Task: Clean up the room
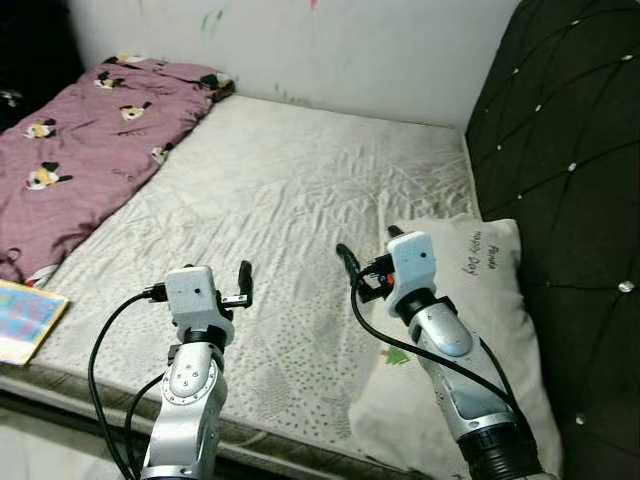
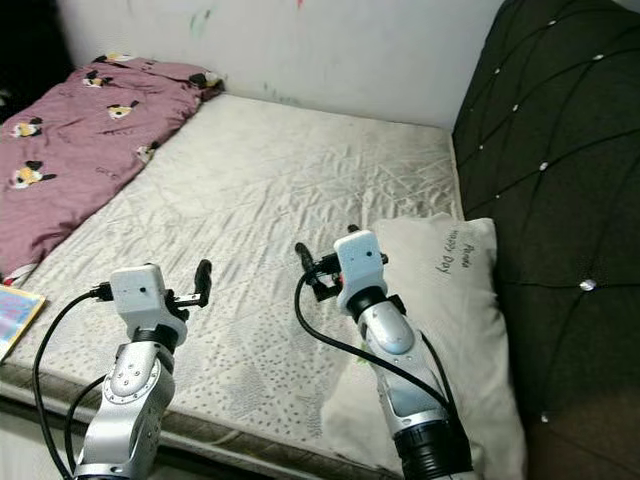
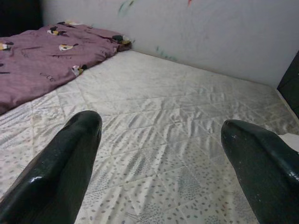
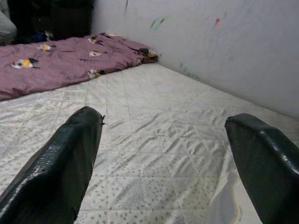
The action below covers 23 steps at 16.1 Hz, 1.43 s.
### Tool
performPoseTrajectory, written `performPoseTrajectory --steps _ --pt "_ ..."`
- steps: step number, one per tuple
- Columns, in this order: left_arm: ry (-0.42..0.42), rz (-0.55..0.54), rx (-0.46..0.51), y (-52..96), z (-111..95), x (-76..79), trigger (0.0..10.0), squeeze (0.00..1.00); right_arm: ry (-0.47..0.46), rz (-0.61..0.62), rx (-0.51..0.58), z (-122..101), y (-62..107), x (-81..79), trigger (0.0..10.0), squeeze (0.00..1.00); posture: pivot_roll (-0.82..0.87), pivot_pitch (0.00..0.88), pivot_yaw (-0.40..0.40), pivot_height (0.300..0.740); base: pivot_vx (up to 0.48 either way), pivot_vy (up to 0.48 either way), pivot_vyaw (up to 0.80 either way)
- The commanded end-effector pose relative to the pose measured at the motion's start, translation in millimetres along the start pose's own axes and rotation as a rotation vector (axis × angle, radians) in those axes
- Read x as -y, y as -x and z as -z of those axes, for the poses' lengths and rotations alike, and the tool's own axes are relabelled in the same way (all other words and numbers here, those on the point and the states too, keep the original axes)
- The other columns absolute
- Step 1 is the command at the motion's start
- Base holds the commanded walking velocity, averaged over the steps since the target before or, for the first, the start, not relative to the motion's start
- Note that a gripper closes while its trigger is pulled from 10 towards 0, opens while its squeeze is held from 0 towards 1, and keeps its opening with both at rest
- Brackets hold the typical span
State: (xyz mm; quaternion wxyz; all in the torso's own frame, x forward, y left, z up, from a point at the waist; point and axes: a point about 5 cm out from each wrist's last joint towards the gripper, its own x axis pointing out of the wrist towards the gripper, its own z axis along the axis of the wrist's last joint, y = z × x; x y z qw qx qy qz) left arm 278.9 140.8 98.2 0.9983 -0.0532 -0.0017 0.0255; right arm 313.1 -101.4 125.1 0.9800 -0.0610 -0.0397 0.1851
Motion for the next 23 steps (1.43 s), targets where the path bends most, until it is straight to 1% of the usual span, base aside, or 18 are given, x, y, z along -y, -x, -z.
performPoseTrajectory --steps 1,3,7,9,10,11,12,18,19,21,23 --pt "-0.006 -0.002 -0.005 -0.2 1.2 0.8 10.0 0.0 0.011 0.021 -0.001 -0.7 -2.8 2.5 10.0 0.0 0.01 0.006 -0.034 0.74 0.0 0.48 0.0" --pt "-0.008 -0.003 -0.005 -0.7 1.4 0.3 10.0 0.0 0.006 0.025 -0.025 0.9 -3.8 4.3 10.0 0.0 0.01 0.004 -0.034 0.74 0.0 0.48 0.0" --pt "-0.011 0.004 -0.002 -0.9 1.0 1.0 10.0 0.0 -0.005 0.033 -0.011 0.9 -2.8 3.9 10.0 0.0 0.01 0.004 -0.034 0.74 0.0 0.48 0.0" --pt "-0.014 0.006 -0.001 -1.7 1.0 1.4 10.0 0.0 0.001 0.017 -0.011 0.7 -3.2 2.7 10.0 0.0 0.01 0.0 -0.035 0.74 0.0 0.469 0.0" --pt "-0.014 0.005 -0.001 -1.7 0.8 1.4 10.0 0.0 -0.029 0.021 -0.018 1.1 -3.6 2.2 10.0 0.0 0.01 0.0 -0.035 0.74 0.0 0.48 0.0" --pt "-0.015 0.004 0.0 -1.7 0.8 1.4 10.0 0.0 -0.037 0.022 -0.022 1.3 -4.5 1.8 10.0 0.0 0.01 0.0 -0.035 0.74 0.0 0.458 -0.8" --pt "-0.015 0.003 0.001 -1.8 0.6 1.6 10.0 0.0 -0.033 0.027 -0.017 0.9 -5.2 2.5 10.0 0.0 0.01 0.0 -0.036 0.74 0.0 0.48 -0.8" --pt "-0.012 0.0 0.001 -1.3 0.5 2.0 10.0 0.0 -0.023 0.03 -0.033 4.9 -3.1 4.0 10.0 0.0 0.01 0.007 -0.039 0.74 0.0 0.48 0.0" --pt "-0.013 0.001 0.001 -1.1 0.5 2.2 10.0 0.0 -0.028 0.029 -0.04 6.1 -2.6 4.0 10.0 0.0 0.01 0.007 -0.039 0.74 0.0 0.48 0.0" --pt "-0.016 0.001 0.001 -1.2 0.4 2.0 10.0 0.0 -0.068 0.024 -0.056 7.8 -3.1 2.8 10.0 0.0 0.01 0.01 -0.038 0.74 0.0 0.48 0.0" --pt "-0.016 0.0 0.002 -1.4 0.3 1.9 10.0 0.0 -0.067 0.021 -0.058 8.0 -3.3 2.1 10.0 0.0 0.01 0.01 -0.04 0.74 0.0 0.48 -0.25"
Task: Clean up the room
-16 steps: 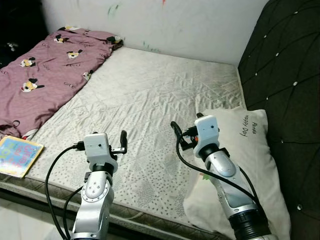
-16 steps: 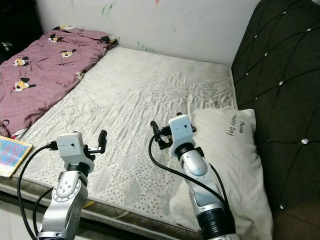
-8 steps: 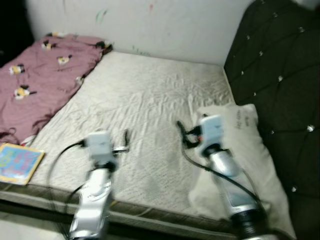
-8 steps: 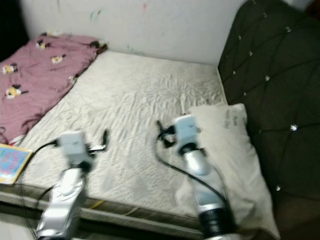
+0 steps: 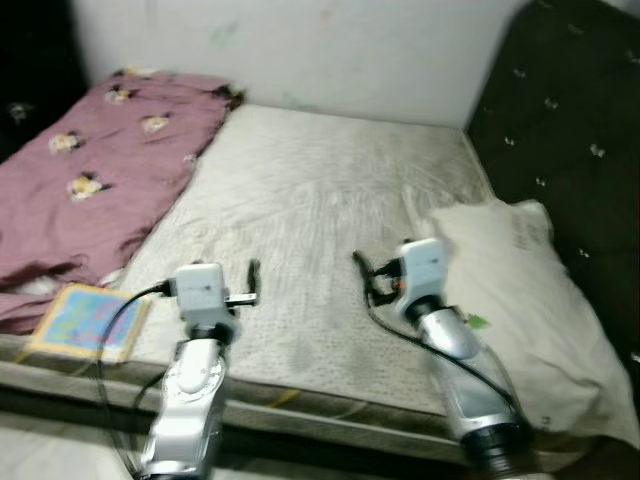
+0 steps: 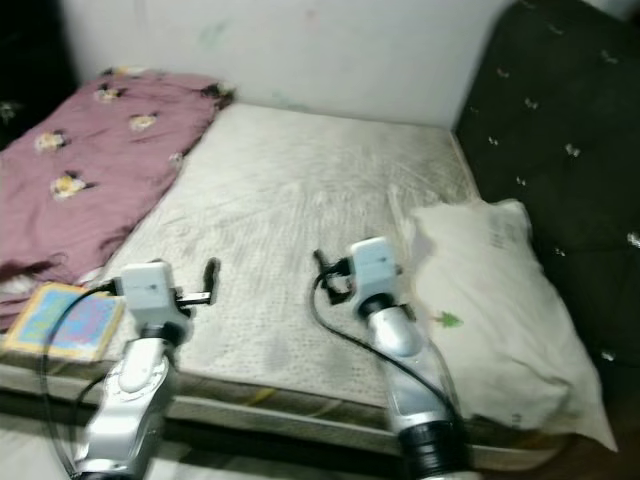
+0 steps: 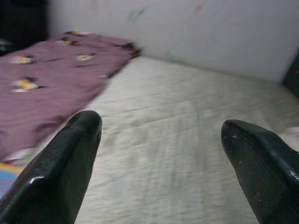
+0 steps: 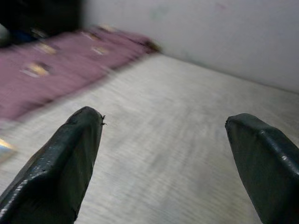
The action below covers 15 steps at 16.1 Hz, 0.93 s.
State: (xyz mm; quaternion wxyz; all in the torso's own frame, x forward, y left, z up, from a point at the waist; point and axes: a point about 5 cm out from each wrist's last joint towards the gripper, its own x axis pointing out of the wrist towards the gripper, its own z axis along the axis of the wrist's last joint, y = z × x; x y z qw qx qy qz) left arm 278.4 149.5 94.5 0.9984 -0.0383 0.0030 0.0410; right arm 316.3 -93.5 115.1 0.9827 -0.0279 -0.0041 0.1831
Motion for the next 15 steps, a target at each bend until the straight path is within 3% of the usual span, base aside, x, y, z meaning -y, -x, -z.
performPoseTrajectory --steps 1,6,10,13,14,15 --pt "0.015 0.029 0.012 -1.3 -3 10.6 10.0 0.0 0.009 0.01 -0.001 -1 1.9 8.1 10.0 0.0 0.01 0.01 -0.04 0.74 0.0 0.42 -0.41" --pt "0.039 0.091 0.044 0.0 -8 12.9 10.0 0.0 0.017 -0.039 -0.047 5 1.9 -4.5 10.0 0.0 0.01 0.009 -0.038 0.74 0.0 0.0 0.0" --pt "0.056 0.115 0.056 -1.1 -11 16.4 10.0 0.0 -0.03 -0.053 -0.056 6 2.9 -5.4 10.0 0.0 0.01 0.008 -0.039 0.74 0.0 0.0 0.0" --pt "0.054 0.116 0.051 -0.4 -10 16.0 10.0 0.0 0.042 -0.063 -0.033 6 3.5 -1.2 10.0 0.0 0.01 0.008 -0.041 0.74 0.0 0.0 0.0" --pt "0.054 0.118 0.05 -0.5 -10 16.4 10.0 0.0 -0.043 -0.036 -0.066 9 4.1 -1.6 10.0 0.0 0.01 0.008 -0.041 0.74 0.0 0.0 0.0" --pt "0.049 0.106 0.05 -0.9 -10 16.2 10.0 0.0 0.007 -0.028 -0.064 10 3.3 -0.9 10.0 0.0 0.01 0.008 -0.041 0.74 0.0 0.0 0.0"
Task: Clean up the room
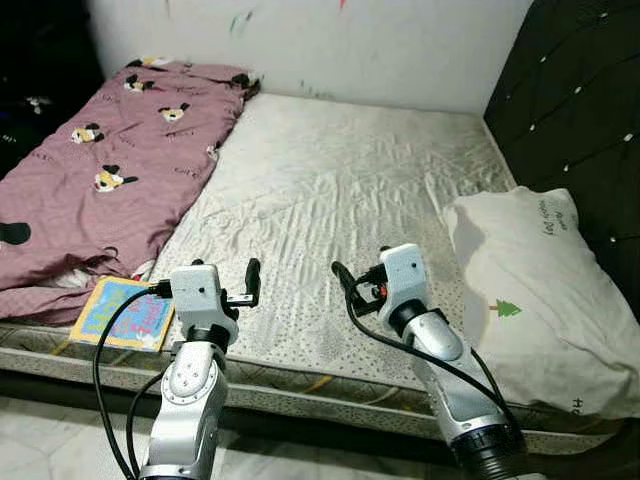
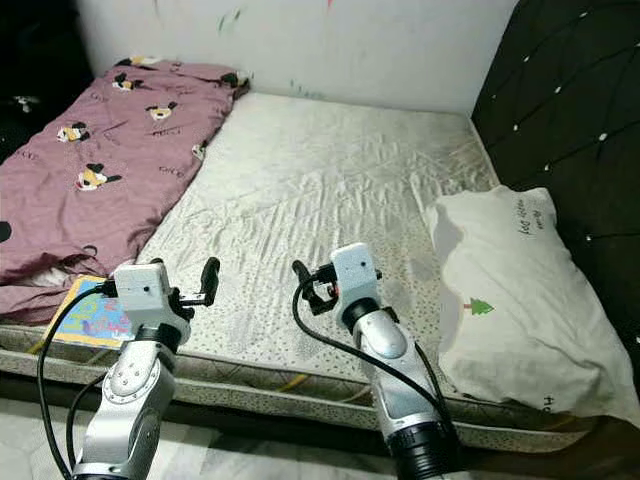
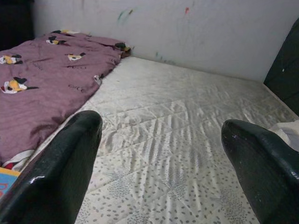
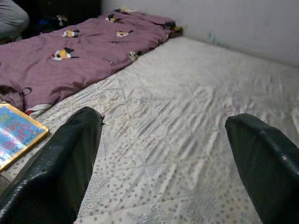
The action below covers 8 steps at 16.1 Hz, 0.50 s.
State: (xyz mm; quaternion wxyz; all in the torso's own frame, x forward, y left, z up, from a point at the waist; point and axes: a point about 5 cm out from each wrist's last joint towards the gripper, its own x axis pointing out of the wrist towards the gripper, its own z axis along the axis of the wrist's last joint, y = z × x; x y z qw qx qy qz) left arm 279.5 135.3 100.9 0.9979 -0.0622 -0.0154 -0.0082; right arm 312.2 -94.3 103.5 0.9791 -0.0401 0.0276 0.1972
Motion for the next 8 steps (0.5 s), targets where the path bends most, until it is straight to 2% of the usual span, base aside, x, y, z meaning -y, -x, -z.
performPoseTrajectory --steps 1,2,4,6,8 --pt "-0.002 -0.01 0.02 -1.8 -4 1.3 10.0 0.0 0.052 0.025 0.001 0 -1.1 2.0 10.0 0.0 0.02 0.007 -0.043 0.74 0.0 0.0 0.0" --pt "0.006 -0.025 0.029 -2.7 -5 2.0 10.0 0.0 0.053 0.081 -0.025 3 -2.5 4.8 10.0 0.0 0.02 0.007 -0.043 0.74 0.0 0.0 0.0" --pt "0.024 -0.019 0.014 -3.2 -3 4.1 10.0 0.0 -0.058 0.057 -0.006 1 -4.2 1.5 10.0 0.0 0.03 0.004 -0.039 0.74 0.0 0.0 0.0" --pt "0.026 -0.013 0.013 -3.8 -3 4.7 10.0 0.0 -0.099 0.054 -0.005 2 -6.6 -2.2 10.0 0.0 0.03 0.004 -0.039 0.74 0.0 0.137 0.0" --pt "0.024 0.001 0.013 -5.6 -3 7.7 10.0 0.0 -0.128 0.048 -0.018 4 -12.4 -10.7 10.0 0.0 0.04 0.007 -0.033 0.74 0.0 0.356 -0.8"
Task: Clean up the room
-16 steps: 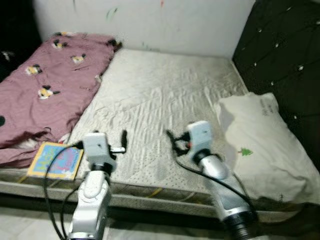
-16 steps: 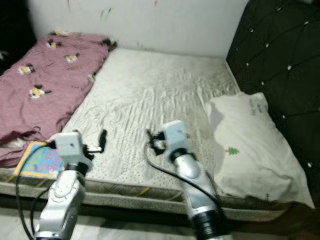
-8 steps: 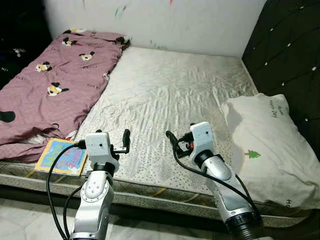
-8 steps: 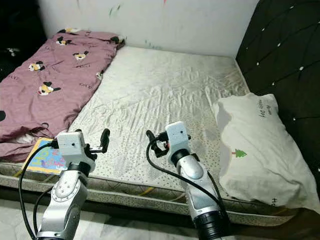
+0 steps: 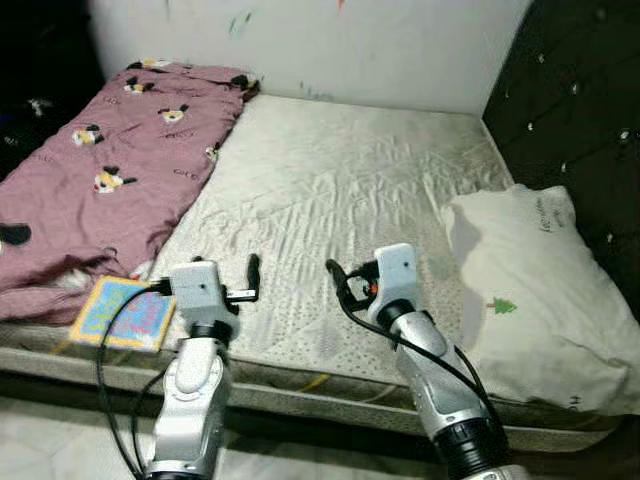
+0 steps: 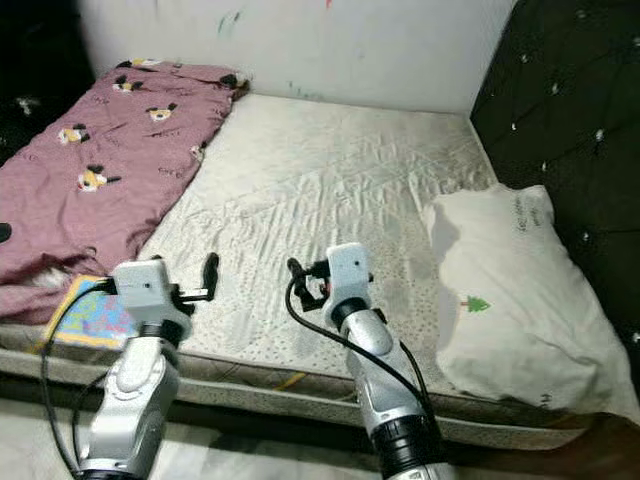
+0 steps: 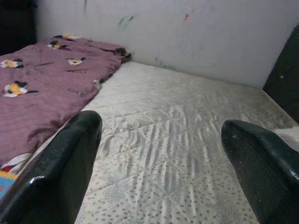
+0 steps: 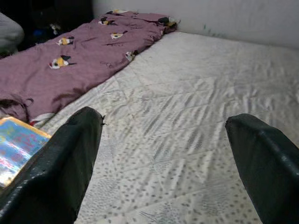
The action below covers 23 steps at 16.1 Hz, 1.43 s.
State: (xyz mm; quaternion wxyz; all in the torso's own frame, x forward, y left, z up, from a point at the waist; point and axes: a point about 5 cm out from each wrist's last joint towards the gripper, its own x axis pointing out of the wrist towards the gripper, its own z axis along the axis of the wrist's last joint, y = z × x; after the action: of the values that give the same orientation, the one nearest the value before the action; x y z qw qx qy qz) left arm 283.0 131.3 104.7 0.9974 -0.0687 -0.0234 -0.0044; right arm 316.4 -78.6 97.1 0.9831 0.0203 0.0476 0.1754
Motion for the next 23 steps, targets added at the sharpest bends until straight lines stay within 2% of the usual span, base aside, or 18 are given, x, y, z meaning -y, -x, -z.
performPoseTrajectory --steps 1,4,9,23 --pt "0.01 0.009 -0.003 -2.0 0 3.5 10.0 0.0 0.005 0.006 0.006 -3 -3.0 0.3 10.0 0.0 0.04 0.007 -0.033 0.74 0.0 0.364 -0.8" --pt "0.009 -0.005 -0.013 -1.7 1 1.0 10.0 0.0 0.015 -0.023 0.013 -5 -7.8 -8.1 10.0 0.0 0.04 0.013 -0.03 0.74 0.0 0.477 -0.39" --pt "0.01 -0.01 -0.01 -3.3 1 3.4 10.0 0.0 0.05 -0.029 0.002 -4 -14.0 -10.3 10.0 0.0 0.04 0.026 -0.047 0.74 0.0 0.48 0.0" --pt "-0.011 -0.013 -0.01 -3.5 1 3.2 10.0 0.0 0.067 -0.058 0.001 0 -16.8 -14.1 10.0 0.0 0.05 0.019 -0.046 0.74 0.0 0.48 0.0"
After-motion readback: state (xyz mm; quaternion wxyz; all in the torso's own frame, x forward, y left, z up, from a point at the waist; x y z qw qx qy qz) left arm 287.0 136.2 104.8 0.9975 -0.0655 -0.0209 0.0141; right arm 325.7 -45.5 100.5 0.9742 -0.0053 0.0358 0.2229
